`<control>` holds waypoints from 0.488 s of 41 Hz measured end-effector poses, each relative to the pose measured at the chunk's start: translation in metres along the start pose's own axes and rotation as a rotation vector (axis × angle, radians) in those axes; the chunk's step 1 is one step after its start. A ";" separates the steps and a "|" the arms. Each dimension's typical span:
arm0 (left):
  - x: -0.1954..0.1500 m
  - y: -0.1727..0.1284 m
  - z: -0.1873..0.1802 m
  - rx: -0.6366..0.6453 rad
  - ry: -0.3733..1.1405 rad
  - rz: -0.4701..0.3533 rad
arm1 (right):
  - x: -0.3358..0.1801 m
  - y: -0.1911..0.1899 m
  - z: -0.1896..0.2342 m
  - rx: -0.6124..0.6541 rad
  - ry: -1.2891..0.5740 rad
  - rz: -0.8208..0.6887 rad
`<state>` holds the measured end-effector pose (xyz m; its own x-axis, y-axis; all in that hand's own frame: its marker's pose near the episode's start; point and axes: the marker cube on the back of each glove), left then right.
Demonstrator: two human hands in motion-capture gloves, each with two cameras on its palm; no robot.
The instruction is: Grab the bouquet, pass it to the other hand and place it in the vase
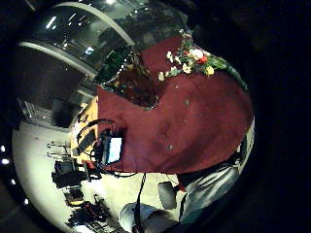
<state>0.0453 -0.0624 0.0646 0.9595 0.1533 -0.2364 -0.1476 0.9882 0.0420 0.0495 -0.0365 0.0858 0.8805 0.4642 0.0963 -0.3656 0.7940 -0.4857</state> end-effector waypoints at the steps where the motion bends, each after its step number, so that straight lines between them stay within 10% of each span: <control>1: 0.001 0.001 0.002 -0.011 -0.004 0.005 | 0.002 -0.001 0.007 -0.011 -0.020 0.005; 20: 0.007 0.002 0.015 -0.107 -0.055 0.074 | 0.012 -0.019 0.132 -0.126 -0.012 0.190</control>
<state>0.0556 -0.0589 0.0776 0.9565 0.2277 -0.1825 -0.2399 0.9696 -0.0475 0.0278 0.0056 0.2109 0.7951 0.6065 0.0028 -0.4836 0.6368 -0.6005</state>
